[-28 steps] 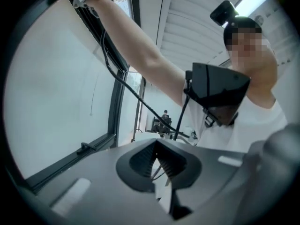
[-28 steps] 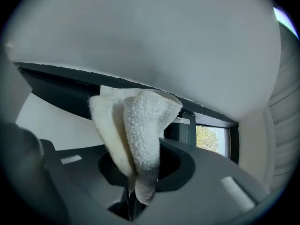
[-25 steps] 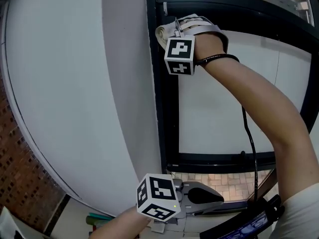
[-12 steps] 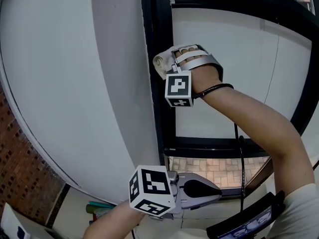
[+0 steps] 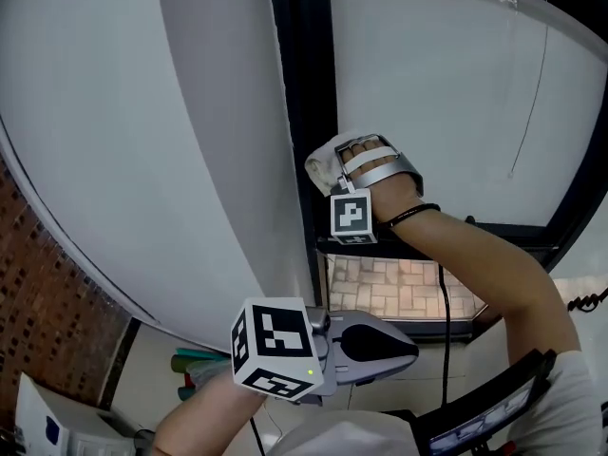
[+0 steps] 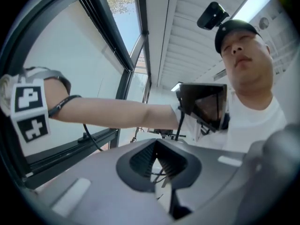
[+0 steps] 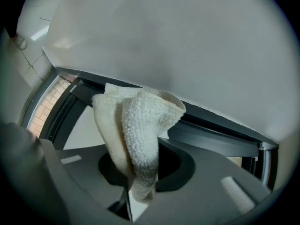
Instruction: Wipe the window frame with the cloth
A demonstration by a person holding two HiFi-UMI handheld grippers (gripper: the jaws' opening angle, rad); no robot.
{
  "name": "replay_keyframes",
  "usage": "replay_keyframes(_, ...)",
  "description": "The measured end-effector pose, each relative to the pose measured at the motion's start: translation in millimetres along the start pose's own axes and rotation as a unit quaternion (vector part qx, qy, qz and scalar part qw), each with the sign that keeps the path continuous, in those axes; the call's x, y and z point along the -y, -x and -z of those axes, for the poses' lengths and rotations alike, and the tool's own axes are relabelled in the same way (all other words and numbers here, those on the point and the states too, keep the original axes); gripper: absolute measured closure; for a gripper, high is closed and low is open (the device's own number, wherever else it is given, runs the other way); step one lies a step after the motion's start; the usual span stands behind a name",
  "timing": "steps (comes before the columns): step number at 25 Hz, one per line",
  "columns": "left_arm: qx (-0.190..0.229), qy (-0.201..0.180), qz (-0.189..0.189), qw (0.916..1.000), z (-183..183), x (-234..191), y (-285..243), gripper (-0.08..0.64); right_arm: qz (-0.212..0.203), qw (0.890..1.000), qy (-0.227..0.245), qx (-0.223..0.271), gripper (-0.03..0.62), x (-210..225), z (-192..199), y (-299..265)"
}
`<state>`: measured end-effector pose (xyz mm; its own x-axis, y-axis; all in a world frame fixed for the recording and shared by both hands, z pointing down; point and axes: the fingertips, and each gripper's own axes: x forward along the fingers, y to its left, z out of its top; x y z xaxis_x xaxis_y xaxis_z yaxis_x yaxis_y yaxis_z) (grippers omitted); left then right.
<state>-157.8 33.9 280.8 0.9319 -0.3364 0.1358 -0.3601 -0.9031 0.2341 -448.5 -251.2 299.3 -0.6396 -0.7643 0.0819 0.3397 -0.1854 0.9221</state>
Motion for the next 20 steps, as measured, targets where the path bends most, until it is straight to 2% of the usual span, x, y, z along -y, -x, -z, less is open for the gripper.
replay_keyframes(7,0.014,0.009,-0.022,0.9996,19.8,-13.8,3.2,0.538,-0.109,0.993,0.018,0.035,0.515,-159.4,-63.8,-10.8)
replay_keyframes(12,0.003,0.005,-0.035,0.9994,22.2,-19.4,7.8,0.538,-0.172,0.984,0.030,0.044,0.515,-238.5,-93.3,-14.6)
replay_keyframes(15,-0.001,0.003,-0.034,0.9994,23.5,-21.3,6.0,0.538,-0.185,0.981,0.024,0.053,0.515,-256.0,-99.7,-17.1)
replay_keyframes(20,-0.002,-0.007,-0.025,0.9997,22.7,-18.6,-0.5,0.538,-0.198,0.976,-0.037,0.076,0.515,-231.5,-89.4,4.8)
